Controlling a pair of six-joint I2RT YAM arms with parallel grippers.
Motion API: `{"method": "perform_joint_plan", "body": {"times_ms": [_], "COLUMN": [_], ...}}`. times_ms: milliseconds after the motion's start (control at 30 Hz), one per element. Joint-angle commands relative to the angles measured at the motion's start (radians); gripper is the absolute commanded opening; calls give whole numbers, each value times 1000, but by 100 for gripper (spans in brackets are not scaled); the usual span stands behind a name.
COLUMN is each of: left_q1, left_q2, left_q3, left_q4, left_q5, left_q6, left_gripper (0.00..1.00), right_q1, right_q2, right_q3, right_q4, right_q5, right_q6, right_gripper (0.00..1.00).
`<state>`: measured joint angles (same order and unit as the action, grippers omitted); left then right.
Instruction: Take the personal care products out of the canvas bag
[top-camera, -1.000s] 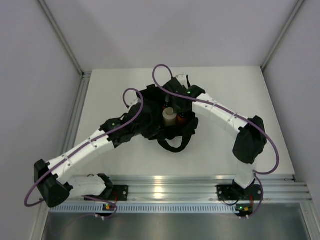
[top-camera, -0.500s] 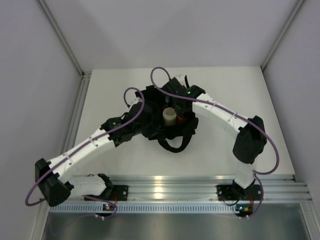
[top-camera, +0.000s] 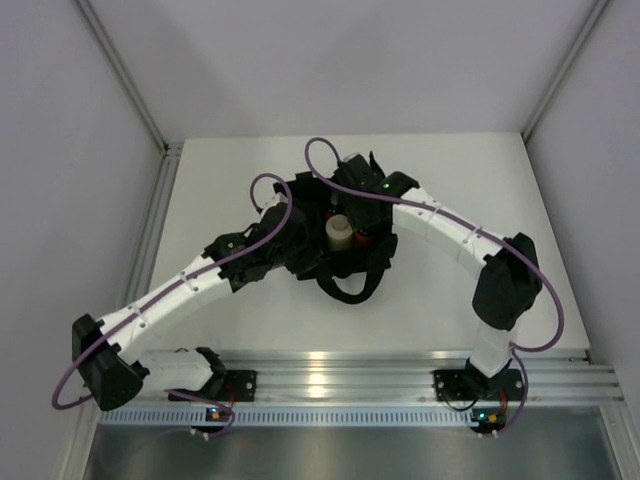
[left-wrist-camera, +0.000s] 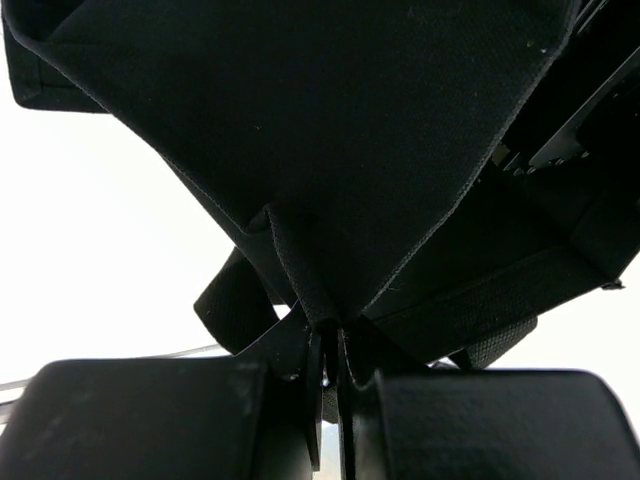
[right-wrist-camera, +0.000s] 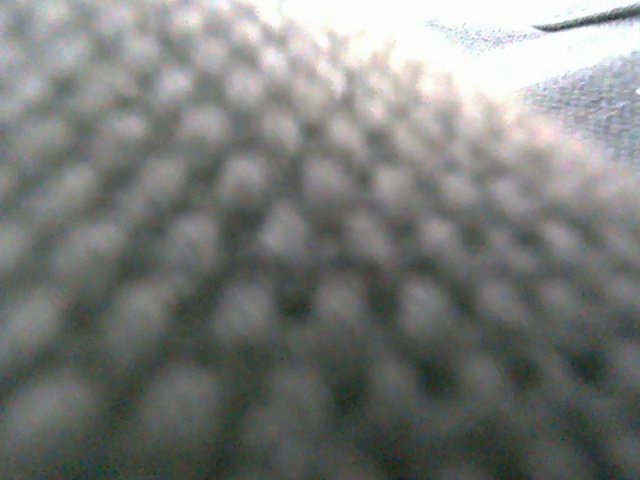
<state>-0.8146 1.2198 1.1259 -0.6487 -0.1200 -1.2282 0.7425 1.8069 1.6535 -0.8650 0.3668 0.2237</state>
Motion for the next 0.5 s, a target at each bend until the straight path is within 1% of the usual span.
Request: {"method": "perform_joint_plan", "body": {"times_ms": [0, 100, 167, 233, 300, 400, 467], "left_q1": [-1, 2, 2, 3, 6, 8, 8], "left_q2": [12, 6, 4, 0, 0, -2, 0], "left_q3": [18, 18, 20, 20, 20, 23, 25], "left_q4": [11, 12, 12, 12, 11, 12, 12], "left_q5": [-1, -4, -7, -9, -10, -9, -9], "left_q6": [6, 10, 12, 12, 13, 15, 15], "left_gripper": [0, 0, 0, 0, 0, 0, 0], "right_q1": [-37, -40, -40, -40, -40, -40, -40], "right_q2": [-1, 9, 9, 9, 9, 3, 0], "right_q3": [-54, -61, -66, -67, -64, -64, -63], "right_q4": [-52, -54, -52, -54, -55, -55, -57], "right_q5": [-40, -40, -37, -37, -37, -35, -28], "right_q6": [89, 103, 101, 100, 97, 86, 75], "right_gripper": [46, 51, 50, 43, 34, 31, 27]}}
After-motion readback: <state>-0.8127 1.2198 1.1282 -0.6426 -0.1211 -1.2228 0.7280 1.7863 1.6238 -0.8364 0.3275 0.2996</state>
